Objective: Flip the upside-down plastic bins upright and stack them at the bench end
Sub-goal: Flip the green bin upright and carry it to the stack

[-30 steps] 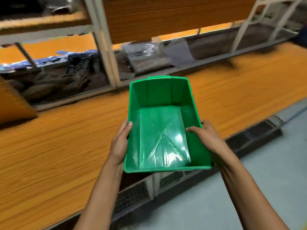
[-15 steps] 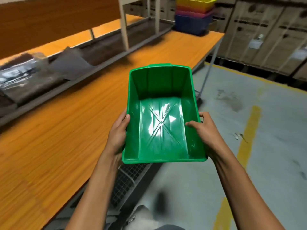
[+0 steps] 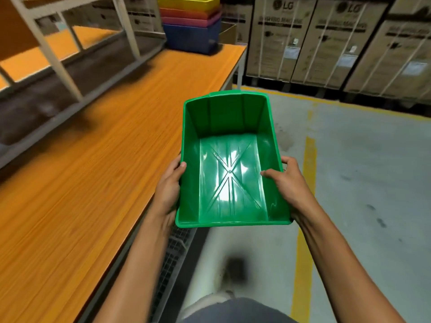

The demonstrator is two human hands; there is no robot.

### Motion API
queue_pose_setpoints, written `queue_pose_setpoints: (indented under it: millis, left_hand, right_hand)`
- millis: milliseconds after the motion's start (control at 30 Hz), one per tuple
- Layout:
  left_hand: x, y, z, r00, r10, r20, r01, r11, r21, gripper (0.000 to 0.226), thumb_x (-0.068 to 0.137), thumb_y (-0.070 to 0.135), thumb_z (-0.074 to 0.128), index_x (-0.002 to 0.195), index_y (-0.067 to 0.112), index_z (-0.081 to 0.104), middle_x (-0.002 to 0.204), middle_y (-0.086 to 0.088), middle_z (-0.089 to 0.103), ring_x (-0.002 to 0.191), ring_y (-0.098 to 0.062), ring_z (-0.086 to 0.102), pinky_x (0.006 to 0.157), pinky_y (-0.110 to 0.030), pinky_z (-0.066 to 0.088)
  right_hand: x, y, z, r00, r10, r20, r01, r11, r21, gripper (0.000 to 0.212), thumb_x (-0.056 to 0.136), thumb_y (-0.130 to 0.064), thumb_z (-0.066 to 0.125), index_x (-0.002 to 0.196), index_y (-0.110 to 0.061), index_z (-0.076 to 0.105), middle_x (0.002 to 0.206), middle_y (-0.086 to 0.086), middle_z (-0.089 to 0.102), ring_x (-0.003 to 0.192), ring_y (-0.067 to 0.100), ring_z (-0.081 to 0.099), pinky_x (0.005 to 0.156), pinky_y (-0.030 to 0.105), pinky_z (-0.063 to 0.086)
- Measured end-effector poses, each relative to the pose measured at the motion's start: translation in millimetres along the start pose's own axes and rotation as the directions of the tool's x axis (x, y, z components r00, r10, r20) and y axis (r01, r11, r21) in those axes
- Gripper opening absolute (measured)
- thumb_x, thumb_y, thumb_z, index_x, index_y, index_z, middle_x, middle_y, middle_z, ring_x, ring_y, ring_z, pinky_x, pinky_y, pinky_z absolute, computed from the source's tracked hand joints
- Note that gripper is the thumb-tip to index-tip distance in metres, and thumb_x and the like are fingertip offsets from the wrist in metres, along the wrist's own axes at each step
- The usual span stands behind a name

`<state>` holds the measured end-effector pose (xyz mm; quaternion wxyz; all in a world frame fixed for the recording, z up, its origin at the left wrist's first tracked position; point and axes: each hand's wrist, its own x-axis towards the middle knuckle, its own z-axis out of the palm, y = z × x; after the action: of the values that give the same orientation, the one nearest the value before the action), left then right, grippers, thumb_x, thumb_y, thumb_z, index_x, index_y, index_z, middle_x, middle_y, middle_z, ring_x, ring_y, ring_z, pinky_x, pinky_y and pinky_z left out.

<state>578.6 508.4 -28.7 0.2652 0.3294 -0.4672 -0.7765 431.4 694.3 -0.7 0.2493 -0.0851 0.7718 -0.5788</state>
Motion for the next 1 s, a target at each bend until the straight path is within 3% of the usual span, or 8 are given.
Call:
queue_pose_setpoints:
  millis: [100, 267, 333, 433, 533, 733, 833, 1000]
  left_hand:
    - [59, 9, 38, 0.999, -0.036, 0.039, 0.036, 0.999, -0.012, 0.027, 0.103, 0.012, 0.049, 0.124, 0.020, 0.064, 0.113, -0.001, 0.075, 0.096, -0.014, 0.073, 0.074, -0.025, 0.060]
    - [143, 22, 97, 0.996, -0.050, 0.078, 0.047, 0.998, 0.033, 0.025, 0.103, 0.013, 0.048, 0.119, 0.022, 0.066, 0.121, -0.006, 0.072, 0.099, -0.017, 0.072, 0.087, -0.031, 0.058]
    - [173, 23, 119, 0.992, -0.058, 0.114, 0.051, 0.997, 0.063, 0.028, 0.104, 0.017, 0.047, 0.126, 0.022, 0.064, 0.118, -0.004, 0.073, 0.100, -0.018, 0.072, 0.080, -0.031, 0.060]
    - [222, 21, 149, 0.992, -0.070, 0.107, 0.063, 0.996, 0.061, 0.030, 0.104, 0.017, 0.048, 0.130, 0.021, 0.062, 0.118, -0.002, 0.073, 0.097, -0.013, 0.073, 0.070, -0.024, 0.059]
    - [277, 16, 181, 0.991, -0.072, 0.114, 0.064, 0.996, 0.069, 0.035, 0.103, 0.018, 0.050, 0.137, 0.018, 0.058, 0.126, -0.004, 0.070, 0.106, -0.016, 0.071, 0.077, -0.026, 0.058]
    - [384, 15, 265, 0.995, -0.010, 0.098, 0.005, 0.999, 0.052, 0.035, 0.103, 0.018, 0.049, 0.137, 0.018, 0.058, 0.125, -0.002, 0.071, 0.106, -0.015, 0.071, 0.076, -0.024, 0.058]
    - [434, 24, 305, 0.999, 0.023, 0.049, -0.024, 1.000, 0.018, 0.033, 0.103, 0.017, 0.048, 0.134, 0.019, 0.060, 0.125, -0.001, 0.070, 0.105, -0.012, 0.071, 0.075, -0.022, 0.058]
    - [501, 46, 363, 0.996, 0.093, -0.010, -0.094, 0.994, -0.062, 0.030, 0.104, 0.011, 0.044, 0.123, 0.022, 0.064, 0.106, 0.006, 0.077, 0.090, -0.007, 0.073, 0.070, -0.021, 0.059]
  right_hand:
    - [58, -15, -14, 0.998, 0.034, -0.060, -0.032, 0.999, 0.034, 0.052, 0.066, -0.033, 0.067, 0.113, -0.027, 0.046, 0.108, 0.009, 0.068, 0.092, 0.031, 0.069, 0.087, 0.054, 0.056]
    - [142, -35, -39, 0.994, 0.022, -0.107, -0.011, 0.995, 0.099, 0.036, 0.074, -0.023, 0.069, 0.103, -0.029, 0.050, 0.105, 0.010, 0.071, 0.088, 0.033, 0.071, 0.083, 0.056, 0.058]
    - [174, -38, -50, 0.997, 0.018, -0.080, -0.007, 0.990, 0.141, 0.036, 0.082, -0.014, 0.068, 0.111, -0.027, 0.050, 0.106, 0.012, 0.072, 0.086, 0.033, 0.072, 0.079, 0.055, 0.060]
    - [224, -44, -64, 0.999, -0.005, -0.049, 0.013, 0.985, 0.175, 0.043, 0.085, -0.007, 0.067, 0.120, -0.024, 0.048, 0.105, 0.009, 0.072, 0.080, 0.025, 0.074, 0.070, 0.043, 0.061]
    - [279, -53, -79, 0.999, -0.028, -0.025, 0.033, 0.980, 0.198, 0.046, 0.087, -0.002, 0.065, 0.123, -0.024, 0.047, 0.101, 0.004, 0.070, 0.074, 0.017, 0.072, 0.062, 0.033, 0.059]
    - [415, -78, -118, 0.989, -0.139, 0.059, 0.122, 0.967, 0.221, 0.058, 0.086, -0.001, 0.067, 0.134, -0.027, 0.048, 0.121, 0.005, 0.067, 0.099, 0.020, 0.071, 0.078, 0.035, 0.059]
    - [481, -101, -140, 0.964, -0.228, 0.135, 0.190, 0.950, 0.249, 0.066, 0.084, 0.000, 0.067, 0.140, -0.031, 0.049, 0.128, -0.004, 0.066, 0.110, 0.015, 0.068, 0.087, 0.029, 0.057]
    - [578, -141, -158, 0.934, -0.275, 0.227, 0.169, 0.903, 0.395, 0.069, 0.073, -0.007, 0.061, 0.140, -0.022, 0.051, 0.126, -0.003, 0.068, 0.110, 0.017, 0.068, 0.084, 0.028, 0.057]
